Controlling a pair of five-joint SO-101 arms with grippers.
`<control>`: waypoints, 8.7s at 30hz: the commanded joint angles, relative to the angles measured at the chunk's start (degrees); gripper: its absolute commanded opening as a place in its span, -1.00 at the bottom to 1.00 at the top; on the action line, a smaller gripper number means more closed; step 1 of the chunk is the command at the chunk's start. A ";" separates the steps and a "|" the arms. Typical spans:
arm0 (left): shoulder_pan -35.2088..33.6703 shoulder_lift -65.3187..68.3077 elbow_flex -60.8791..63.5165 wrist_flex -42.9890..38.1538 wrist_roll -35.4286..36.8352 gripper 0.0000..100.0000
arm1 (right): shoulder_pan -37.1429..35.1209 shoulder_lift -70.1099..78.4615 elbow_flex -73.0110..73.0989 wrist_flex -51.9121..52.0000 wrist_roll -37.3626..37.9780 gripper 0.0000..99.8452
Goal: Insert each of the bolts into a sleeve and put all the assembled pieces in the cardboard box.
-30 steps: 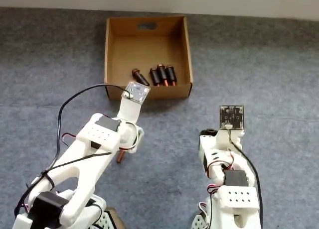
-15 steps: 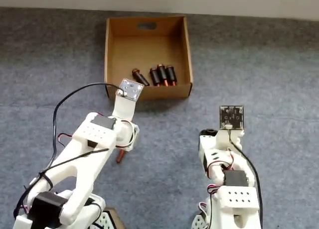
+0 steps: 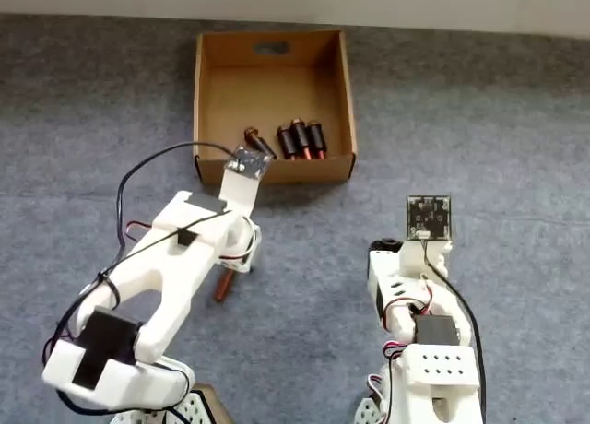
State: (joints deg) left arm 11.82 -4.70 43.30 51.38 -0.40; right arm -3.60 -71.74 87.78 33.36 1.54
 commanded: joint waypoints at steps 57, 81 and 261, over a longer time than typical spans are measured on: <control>9.63 -71.69 5.49 -15.56 8.09 -0.98 | -16.40 -20.35 -3.38 -18.59 -3.87 -0.99; 22.81 -40.48 -4.97 -36.13 7.74 -0.98 | -16.22 -20.35 -2.68 -18.42 3.34 -0.99; -10.33 -35.56 33.10 -16.53 -7.12 -0.98 | -21.23 117.05 -117.23 -0.92 -9.58 -0.99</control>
State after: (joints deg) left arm 0.48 -40.40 78.55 35.74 -7.25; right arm -25.32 46.59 -26.42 30.37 -7.52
